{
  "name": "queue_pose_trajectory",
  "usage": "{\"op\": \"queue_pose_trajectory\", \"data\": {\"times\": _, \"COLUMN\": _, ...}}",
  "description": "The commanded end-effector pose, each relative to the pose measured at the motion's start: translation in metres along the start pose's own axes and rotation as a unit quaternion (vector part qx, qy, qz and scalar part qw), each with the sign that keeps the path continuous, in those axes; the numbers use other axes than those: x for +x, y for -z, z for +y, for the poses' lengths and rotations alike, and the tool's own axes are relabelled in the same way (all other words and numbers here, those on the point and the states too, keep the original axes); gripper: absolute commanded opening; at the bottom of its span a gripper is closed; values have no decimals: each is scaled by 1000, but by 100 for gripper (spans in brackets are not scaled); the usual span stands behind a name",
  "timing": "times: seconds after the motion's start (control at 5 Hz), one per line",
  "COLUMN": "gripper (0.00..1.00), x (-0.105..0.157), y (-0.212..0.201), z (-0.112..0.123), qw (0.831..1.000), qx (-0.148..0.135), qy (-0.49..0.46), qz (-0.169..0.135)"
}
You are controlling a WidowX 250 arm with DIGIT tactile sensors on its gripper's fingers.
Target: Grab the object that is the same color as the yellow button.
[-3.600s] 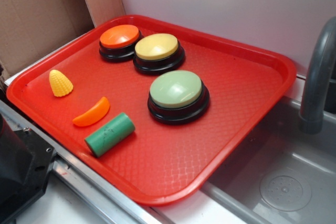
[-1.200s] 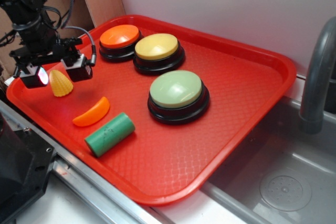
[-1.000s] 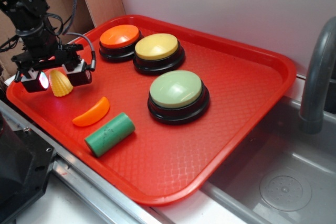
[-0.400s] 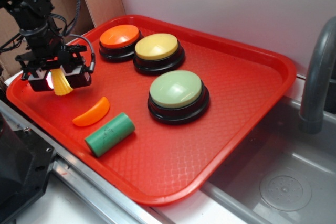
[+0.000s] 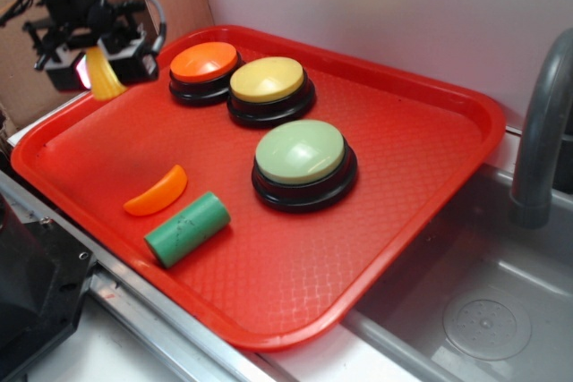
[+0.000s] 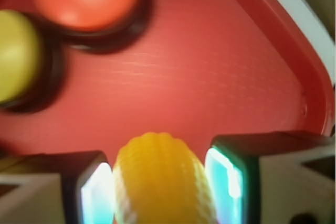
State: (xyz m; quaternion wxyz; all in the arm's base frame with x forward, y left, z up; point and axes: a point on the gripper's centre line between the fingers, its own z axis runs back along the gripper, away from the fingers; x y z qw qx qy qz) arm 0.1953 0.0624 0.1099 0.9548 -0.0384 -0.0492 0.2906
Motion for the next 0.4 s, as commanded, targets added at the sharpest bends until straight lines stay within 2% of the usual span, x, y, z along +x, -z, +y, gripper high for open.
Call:
{"op": "queue_pose_trajectory", "data": {"times": 0.0, "gripper": 0, "x": -7, "y": -60, "z": -42, "qw": 995, "qx": -26, "qy": 94, "qz": -15}}
{"op": "queue_pose_trajectory", "data": {"times": 0.2, "gripper": 0, "x": -7, "y": -57, "z": -37, "qw": 994, "qx": -46, "qy": 99, "qz": -1}}
